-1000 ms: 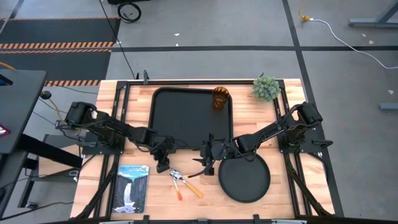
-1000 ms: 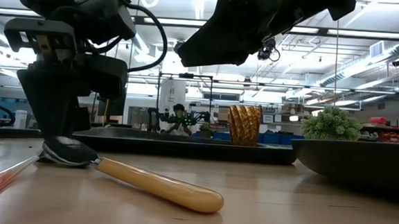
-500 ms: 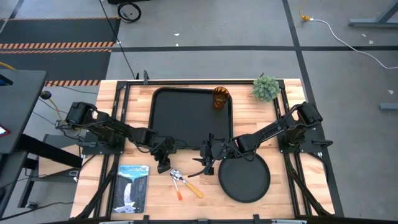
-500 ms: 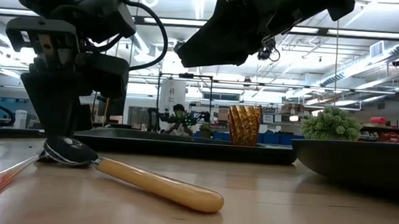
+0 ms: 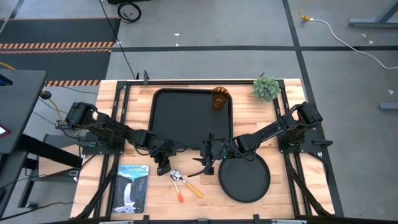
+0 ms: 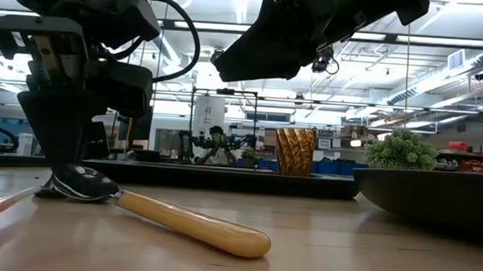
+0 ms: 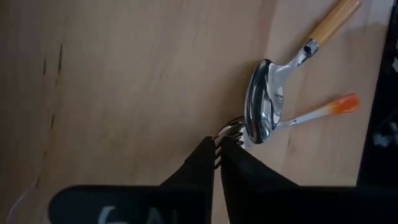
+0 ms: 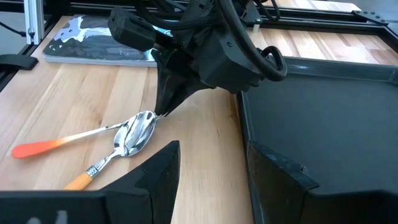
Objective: Pick and place plate/cup/fork/spoon on tray
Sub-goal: Put the orange fork on the left of the serving tray
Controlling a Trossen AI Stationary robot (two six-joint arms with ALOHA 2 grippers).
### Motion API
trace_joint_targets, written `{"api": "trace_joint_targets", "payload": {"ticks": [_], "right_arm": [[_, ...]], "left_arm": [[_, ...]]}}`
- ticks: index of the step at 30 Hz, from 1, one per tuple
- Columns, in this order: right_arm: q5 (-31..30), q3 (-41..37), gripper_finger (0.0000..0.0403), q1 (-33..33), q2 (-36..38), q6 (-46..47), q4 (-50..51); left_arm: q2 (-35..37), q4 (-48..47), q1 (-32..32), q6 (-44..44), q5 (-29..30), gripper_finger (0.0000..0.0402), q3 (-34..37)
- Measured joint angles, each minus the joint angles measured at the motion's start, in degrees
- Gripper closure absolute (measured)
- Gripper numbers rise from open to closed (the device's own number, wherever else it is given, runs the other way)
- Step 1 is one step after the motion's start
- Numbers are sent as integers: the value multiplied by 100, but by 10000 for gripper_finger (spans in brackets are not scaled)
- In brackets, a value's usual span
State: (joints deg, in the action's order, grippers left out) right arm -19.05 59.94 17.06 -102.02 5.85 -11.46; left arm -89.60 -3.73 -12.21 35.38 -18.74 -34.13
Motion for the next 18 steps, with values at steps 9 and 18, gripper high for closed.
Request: {"api": "trace_joint_targets", "payload": {"ticks": [9, 18], "right_arm": [[0, 0, 209, 0, 0, -10, 1], [-176, -9, 209, 0, 284, -4, 468]], "left_arm": [[18, -38, 4, -121, -102, 388, -4], [511, -687, 134, -284, 74, 390, 15]]}}
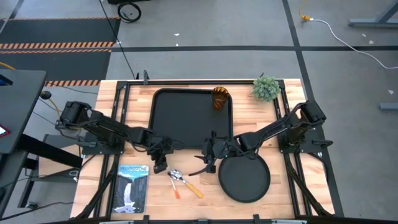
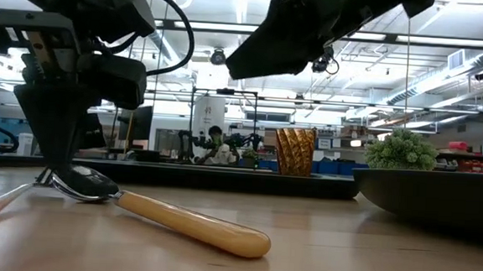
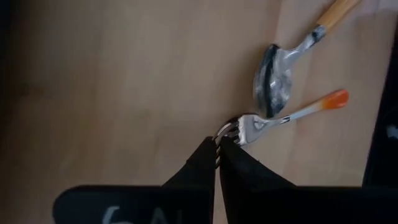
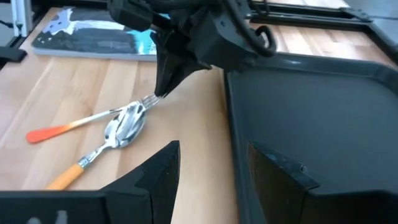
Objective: Pick and place plate/cup/fork/spoon on tray
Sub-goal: Put the orange fork on the left of the serving tray
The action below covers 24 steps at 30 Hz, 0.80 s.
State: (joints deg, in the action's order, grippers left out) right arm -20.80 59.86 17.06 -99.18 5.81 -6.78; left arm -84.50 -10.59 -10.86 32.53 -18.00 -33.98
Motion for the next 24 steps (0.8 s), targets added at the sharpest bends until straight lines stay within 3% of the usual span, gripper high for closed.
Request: {"api": "trace_joint_targets", "payload": {"ticks": [7, 20, 24], "right_arm": [[-216, 2, 209, -2, 426, -39, 424], [-231, 4, 209, -4, 512, -78, 435], [79, 4, 209, -7, 512, 211, 762]], "left_arm": [[175, -314, 148, -194, -307, 391, -5], [163, -393, 165, -323, -271, 391, -9], [158, -395, 165, -319, -261, 390, -9]]}}
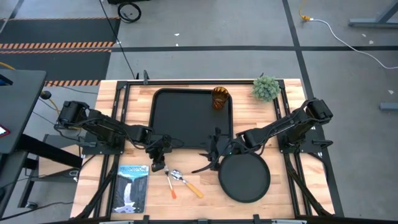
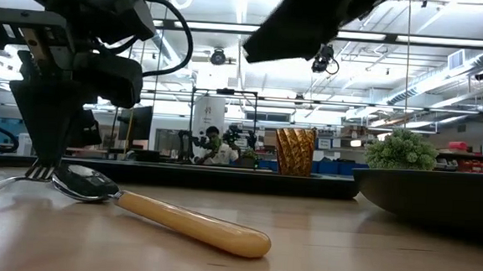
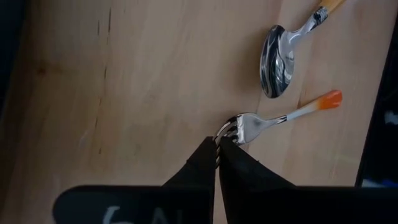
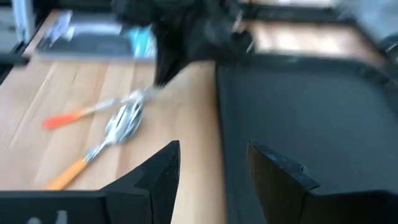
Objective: Pick and place plate/cup/fork/spoon on tray
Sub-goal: Put the orange fork on the left of the serving tray, then put the black plate on the black serving tray
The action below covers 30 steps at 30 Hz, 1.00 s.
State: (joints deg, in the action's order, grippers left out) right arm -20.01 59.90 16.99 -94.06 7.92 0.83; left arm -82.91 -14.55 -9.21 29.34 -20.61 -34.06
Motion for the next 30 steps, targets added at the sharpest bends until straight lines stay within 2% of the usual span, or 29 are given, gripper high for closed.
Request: {"api": "trace_joint_targets", "payload": {"ticks": [6, 11, 19, 26, 30], "right_arm": [[876, 4, 209, -48, 44, 738, 1299], [1088, 4, 209, -66, 151, 1439, 2595], [1736, -68, 209, -205, 710, 1939, 4533], [2577, -939, 210, -799, 1414, 2146, 4584], [2989, -1269, 206, -1060, 1526, 2166, 4555]], "left_arm": [[-5, -21, 0, -13, 353, 346, 0], [37, -21, 38, -67, 260, 307, 0], [277, -280, 72, -67, 93, 299, -11], [506, -494, 74, -51, 91, 299, -44], [641, -707, 74, -186, 82, 299, -190]]}}
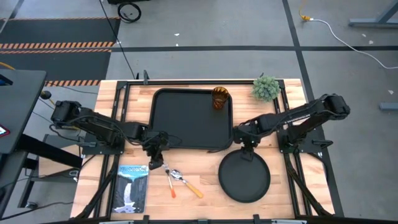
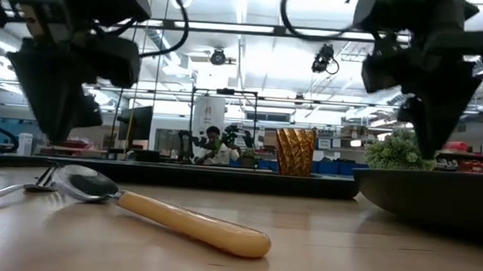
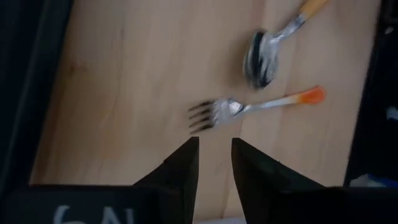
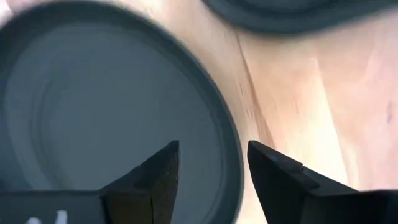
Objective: Pick and place plate/cup/fork/spoon on tray
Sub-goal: Put the black plate on the black serving tray
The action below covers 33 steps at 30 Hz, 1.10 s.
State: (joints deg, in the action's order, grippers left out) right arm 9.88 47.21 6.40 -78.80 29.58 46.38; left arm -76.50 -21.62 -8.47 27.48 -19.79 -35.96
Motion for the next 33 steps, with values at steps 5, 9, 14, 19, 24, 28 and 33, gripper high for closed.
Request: {"api": "trace_joint_targets", "payload": {"ticks": [5, 9, 14, 19, 24, 28, 33], "right_arm": [[216, -193, 187, -252, -101, -285, 186], [260, -243, 172, -412, -233, -526, 276], [349, -328, 173, -580, -296, -702, 231], [632, -566, 203, -701, -312, -734, 109], [808, -675, 244, -728, -363, -733, 72], [827, -698, 278, -728, -379, -729, 25], [833, -699, 331, -734, -366, -736, 25]], "left_arm": [[122, -505, 0, -203, 124, 299, -289], [161, -588, 0, -269, 317, 299, -430], [155, -629, 0, -320, 327, 299, -501], [154, -731, 0, -331, 350, 299, -501], [154, -753, 0, -327, 350, 299, -499], [154, -773, 0, -326, 350, 299, -499], [154, -774, -11, -328, 507, 299, -499]]}}
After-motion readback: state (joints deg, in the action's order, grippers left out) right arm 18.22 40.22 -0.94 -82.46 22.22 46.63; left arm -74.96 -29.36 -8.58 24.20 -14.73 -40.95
